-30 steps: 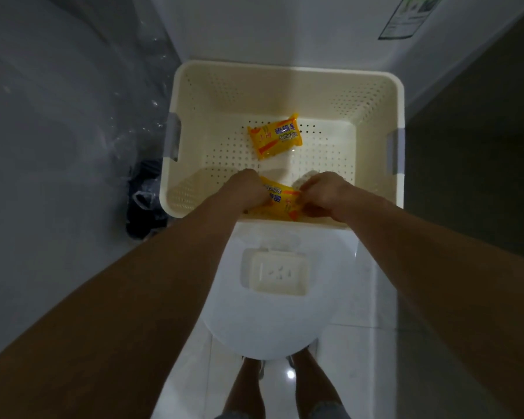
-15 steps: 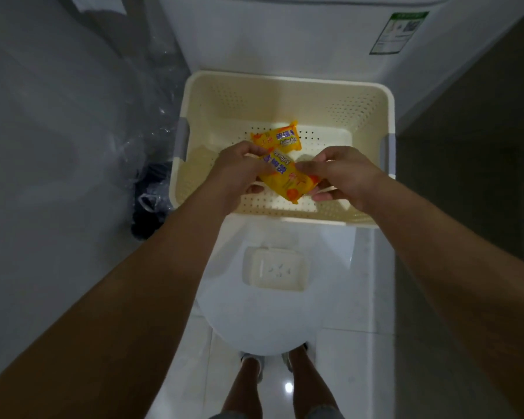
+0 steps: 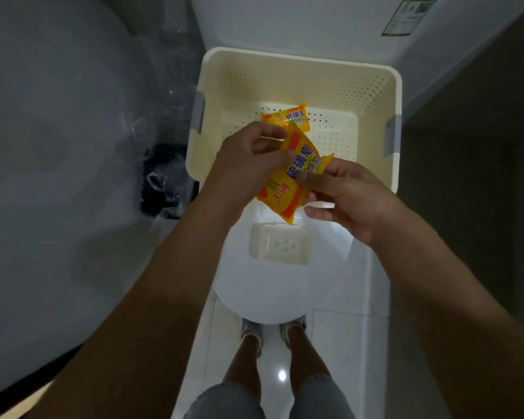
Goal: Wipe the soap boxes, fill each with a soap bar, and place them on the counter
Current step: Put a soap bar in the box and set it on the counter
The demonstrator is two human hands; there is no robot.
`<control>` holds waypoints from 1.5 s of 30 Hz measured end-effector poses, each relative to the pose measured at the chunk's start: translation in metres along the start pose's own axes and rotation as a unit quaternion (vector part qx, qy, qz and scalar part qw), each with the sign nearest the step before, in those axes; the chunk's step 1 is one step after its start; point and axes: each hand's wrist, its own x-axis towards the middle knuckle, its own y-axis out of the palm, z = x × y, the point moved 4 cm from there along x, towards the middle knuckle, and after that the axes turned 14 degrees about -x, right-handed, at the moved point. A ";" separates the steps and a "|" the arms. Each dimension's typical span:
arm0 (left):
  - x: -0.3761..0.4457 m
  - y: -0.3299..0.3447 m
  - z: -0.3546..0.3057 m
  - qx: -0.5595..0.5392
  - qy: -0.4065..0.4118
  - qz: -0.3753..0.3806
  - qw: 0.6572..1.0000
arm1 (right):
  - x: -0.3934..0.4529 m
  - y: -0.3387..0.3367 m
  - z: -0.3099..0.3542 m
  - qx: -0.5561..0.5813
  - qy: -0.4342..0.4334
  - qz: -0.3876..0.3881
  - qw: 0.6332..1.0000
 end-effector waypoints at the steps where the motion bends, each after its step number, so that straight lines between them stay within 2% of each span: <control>1: -0.007 -0.005 0.001 0.007 0.012 -0.015 1.000 | -0.004 0.004 -0.002 0.020 -0.003 -0.010 1.000; 4: -0.031 -0.022 0.013 0.016 0.036 -0.074 0.997 | -0.014 0.014 -0.012 0.090 -0.009 -0.043 0.995; 7: -0.059 -0.030 0.037 -0.032 0.000 -0.125 0.992 | -0.024 0.025 -0.027 0.132 -0.021 -0.058 0.989; 10: -0.082 -0.027 0.060 -0.087 -0.033 -0.140 0.986 | -0.035 0.038 -0.047 0.113 -0.037 -0.059 0.991; 13: -0.095 -0.026 0.077 -0.061 -0.027 -0.158 0.985 | -0.041 0.049 -0.066 0.108 -0.024 -0.069 0.992; 19: -0.090 -0.034 0.108 -0.040 -0.032 -0.187 0.981 | -0.034 0.045 -0.108 0.027 0.015 -0.151 0.988; 27: -0.069 -0.031 0.149 0.049 -0.040 -0.150 0.987 | -0.016 0.034 -0.152 -0.185 0.068 -0.218 0.956; 33: -0.055 -0.026 0.167 0.127 -0.035 -0.139 0.982 | 0.000 0.027 -0.165 -0.218 0.069 -0.242 0.943; 38: -0.049 -0.026 0.177 0.205 -0.026 -0.119 0.971 | 0.017 0.020 -0.169 -0.292 0.097 -0.237 0.922; 45: -0.038 -0.021 0.178 0.277 -0.008 -0.116 0.954 | 0.037 0.013 -0.166 -0.315 0.116 -0.244 0.910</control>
